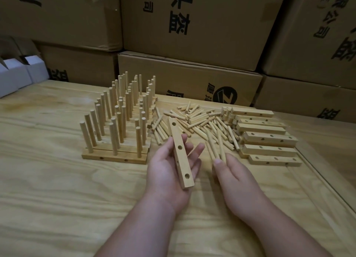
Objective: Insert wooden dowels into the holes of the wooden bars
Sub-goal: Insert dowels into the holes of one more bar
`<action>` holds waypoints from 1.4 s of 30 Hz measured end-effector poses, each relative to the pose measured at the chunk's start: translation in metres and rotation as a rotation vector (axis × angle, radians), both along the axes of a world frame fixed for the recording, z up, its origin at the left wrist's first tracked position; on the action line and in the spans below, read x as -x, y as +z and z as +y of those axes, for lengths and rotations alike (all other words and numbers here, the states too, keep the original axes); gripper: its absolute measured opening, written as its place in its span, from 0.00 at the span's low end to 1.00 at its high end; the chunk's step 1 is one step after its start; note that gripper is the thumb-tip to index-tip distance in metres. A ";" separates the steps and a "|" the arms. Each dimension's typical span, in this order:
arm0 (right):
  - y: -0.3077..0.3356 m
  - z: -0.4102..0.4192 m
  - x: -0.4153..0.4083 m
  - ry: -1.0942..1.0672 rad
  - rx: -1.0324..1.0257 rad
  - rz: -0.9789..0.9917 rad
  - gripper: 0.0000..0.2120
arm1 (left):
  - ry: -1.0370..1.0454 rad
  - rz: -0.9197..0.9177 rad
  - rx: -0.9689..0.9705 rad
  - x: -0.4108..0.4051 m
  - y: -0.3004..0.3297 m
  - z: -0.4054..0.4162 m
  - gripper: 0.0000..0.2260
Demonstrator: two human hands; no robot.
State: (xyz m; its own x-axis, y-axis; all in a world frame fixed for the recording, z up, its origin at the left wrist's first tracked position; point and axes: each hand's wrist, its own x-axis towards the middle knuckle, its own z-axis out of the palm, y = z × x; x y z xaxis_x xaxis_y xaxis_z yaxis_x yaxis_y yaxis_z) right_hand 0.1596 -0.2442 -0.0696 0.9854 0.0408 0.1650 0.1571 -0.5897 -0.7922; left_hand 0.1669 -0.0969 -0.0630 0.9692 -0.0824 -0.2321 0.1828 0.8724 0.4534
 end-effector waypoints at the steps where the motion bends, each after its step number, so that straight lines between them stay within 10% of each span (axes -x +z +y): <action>1: 0.003 -0.003 0.004 0.017 -0.104 0.039 0.14 | -0.016 -0.019 -0.008 0.001 0.000 -0.002 0.15; 20: 0.016 0.021 -0.003 -0.072 0.512 -0.116 0.24 | 0.037 -0.077 -0.035 0.004 0.000 -0.010 0.13; 28: 0.029 0.006 -0.012 0.003 -0.070 -0.024 0.16 | 0.043 0.003 -0.048 0.002 -0.002 -0.006 0.13; 42: 0.082 -0.021 -0.006 0.136 0.029 -0.194 0.03 | -0.081 -0.059 -0.262 0.005 0.000 -0.014 0.15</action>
State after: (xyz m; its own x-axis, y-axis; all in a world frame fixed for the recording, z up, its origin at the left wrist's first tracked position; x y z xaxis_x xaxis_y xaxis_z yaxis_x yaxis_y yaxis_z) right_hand 0.1658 -0.2651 0.0124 0.9204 0.1787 0.3478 0.3846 -0.5746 -0.7224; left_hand 0.1615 -0.1113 -0.0631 0.9745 -0.1044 -0.1987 0.2132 0.7076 0.6737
